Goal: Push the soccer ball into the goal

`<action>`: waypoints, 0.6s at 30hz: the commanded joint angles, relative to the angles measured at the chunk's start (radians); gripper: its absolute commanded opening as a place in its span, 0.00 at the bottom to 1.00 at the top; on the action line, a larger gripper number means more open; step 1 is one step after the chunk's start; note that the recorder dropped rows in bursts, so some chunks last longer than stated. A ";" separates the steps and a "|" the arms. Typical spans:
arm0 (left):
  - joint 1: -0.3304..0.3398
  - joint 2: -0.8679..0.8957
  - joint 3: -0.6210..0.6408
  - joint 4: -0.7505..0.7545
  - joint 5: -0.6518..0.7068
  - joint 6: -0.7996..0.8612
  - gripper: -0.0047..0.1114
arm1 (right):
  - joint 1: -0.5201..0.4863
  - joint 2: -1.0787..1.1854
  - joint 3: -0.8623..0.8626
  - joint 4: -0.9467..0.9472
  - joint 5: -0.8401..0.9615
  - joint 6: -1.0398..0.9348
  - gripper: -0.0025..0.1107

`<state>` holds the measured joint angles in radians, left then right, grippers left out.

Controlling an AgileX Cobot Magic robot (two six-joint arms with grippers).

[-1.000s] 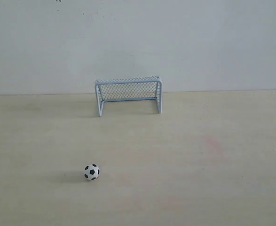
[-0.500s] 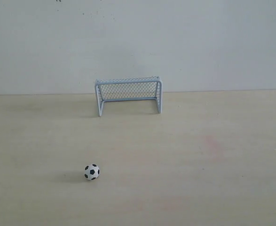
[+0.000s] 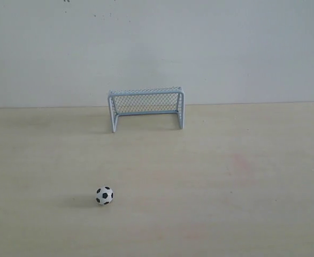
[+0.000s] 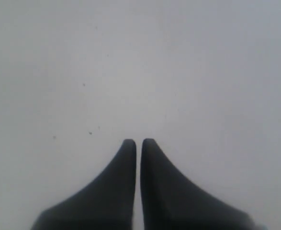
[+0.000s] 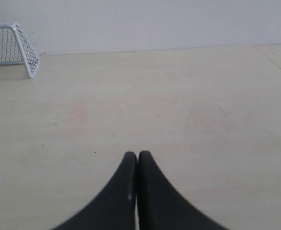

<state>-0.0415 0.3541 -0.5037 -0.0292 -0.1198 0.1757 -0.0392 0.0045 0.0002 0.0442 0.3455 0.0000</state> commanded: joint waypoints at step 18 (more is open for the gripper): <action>0.002 0.421 -0.158 -0.007 0.106 -0.001 0.08 | 0.002 -0.005 0.000 0.001 -0.011 0.000 0.02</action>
<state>-0.0415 0.7628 -0.6581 -0.0292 0.0000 0.1775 -0.0392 0.0045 0.0002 0.0442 0.3455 0.0000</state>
